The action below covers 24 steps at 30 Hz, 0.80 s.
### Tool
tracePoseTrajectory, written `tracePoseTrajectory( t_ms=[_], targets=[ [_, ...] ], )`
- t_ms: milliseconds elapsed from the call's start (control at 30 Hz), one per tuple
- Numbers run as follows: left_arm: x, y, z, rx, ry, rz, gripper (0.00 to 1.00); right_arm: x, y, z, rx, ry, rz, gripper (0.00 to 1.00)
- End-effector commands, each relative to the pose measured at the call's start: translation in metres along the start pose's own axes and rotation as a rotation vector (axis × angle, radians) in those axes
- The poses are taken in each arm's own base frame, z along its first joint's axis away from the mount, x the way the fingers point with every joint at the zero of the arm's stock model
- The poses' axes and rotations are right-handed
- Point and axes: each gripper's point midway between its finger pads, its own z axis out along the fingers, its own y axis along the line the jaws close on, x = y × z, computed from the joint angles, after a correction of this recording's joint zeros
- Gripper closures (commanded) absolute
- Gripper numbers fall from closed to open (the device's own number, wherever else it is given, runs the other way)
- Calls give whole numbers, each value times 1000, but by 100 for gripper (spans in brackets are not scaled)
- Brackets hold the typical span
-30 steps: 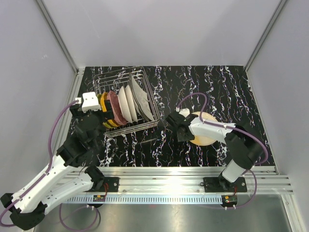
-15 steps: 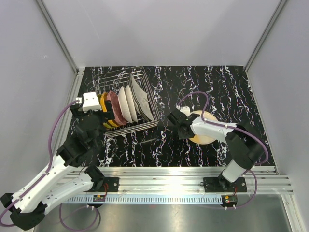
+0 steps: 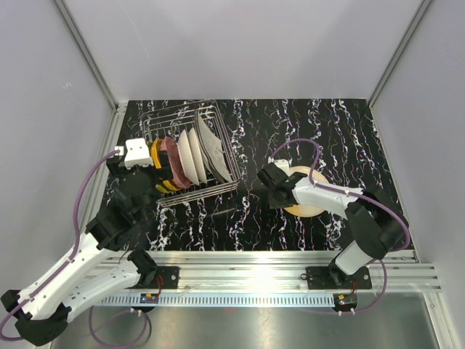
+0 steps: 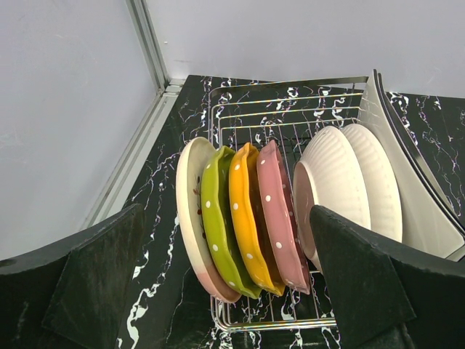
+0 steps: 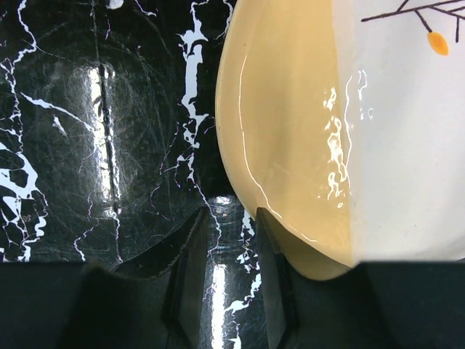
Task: Load the plates into the dish rack
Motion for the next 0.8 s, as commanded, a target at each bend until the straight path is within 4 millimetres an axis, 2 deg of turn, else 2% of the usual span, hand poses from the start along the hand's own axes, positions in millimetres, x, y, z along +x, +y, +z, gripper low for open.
tracePoseTrajectory(
  t_ms=[0,200,300,433,600,667,767],
  targets=[
    [-19,0,-2,10,-33,-59,1,-11,0,-6,-27,-40,19,61],
    [-18,-1,-1,12,-31,-55,1,-32,3,-28,-78,-107,31,61],
    [-18,-1,-1,12,-30,-54,1,-28,-1,-18,-58,-81,20,61],
    [-18,-2,-1,15,-29,-53,1,-11,-1,3,-38,-18,8,61],
    [-17,-3,-1,18,-28,-50,1,-4,1,14,-37,17,1,62],
    [-17,-3,-1,20,-27,-50,1,-2,0,17,-34,26,3,65],
    [-17,-4,-1,24,-26,-50,1,-2,0,18,-32,31,2,75]
  ],
)
